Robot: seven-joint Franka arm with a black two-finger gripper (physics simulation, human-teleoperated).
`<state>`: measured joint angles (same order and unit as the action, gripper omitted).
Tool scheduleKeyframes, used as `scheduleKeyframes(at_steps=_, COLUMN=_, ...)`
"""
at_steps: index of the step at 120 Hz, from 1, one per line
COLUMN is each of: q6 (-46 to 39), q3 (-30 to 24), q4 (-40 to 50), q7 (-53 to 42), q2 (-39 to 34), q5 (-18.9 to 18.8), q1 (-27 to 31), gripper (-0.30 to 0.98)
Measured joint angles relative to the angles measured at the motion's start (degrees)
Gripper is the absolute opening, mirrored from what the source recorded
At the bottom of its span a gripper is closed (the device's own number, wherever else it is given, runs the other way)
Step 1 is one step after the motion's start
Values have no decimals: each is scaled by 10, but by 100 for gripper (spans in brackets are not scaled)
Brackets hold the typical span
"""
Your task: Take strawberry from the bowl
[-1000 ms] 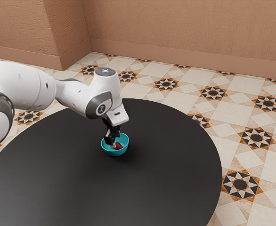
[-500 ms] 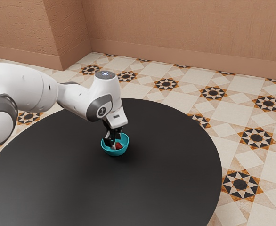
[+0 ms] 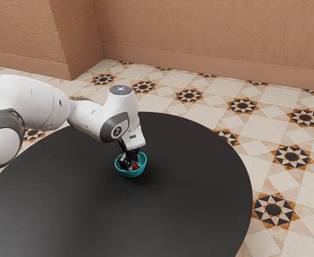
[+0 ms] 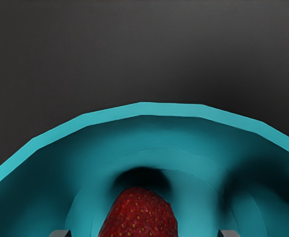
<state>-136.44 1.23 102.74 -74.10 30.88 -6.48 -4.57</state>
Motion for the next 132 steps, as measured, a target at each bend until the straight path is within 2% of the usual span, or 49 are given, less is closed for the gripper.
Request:
scheduleKeyframes(at_steps=41, q6=-5, q3=1, q4=0, q7=-2, q2=-2, q5=27, q1=1, gripper=18)
scheduleKeyframes(at_steps=86, q6=-10, q3=1, q4=2, q7=5, q2=-7, q5=33, q1=2, gripper=8)
scheduleKeyframes(at_steps=105, q6=-12, q3=2, q4=47, q7=13, q2=-74, q5=31, q1=-4, gripper=6)
scheduleKeyframes(at_steps=121, q6=-13, q3=-8, q4=110, q7=32, q2=-148, q5=27, q1=-37, gripper=6)
scheduleKeyframes(at_steps=132, q6=-13, q3=-30, q4=135, q7=50, q2=-169, q5=25, q1=-61, gripper=6)
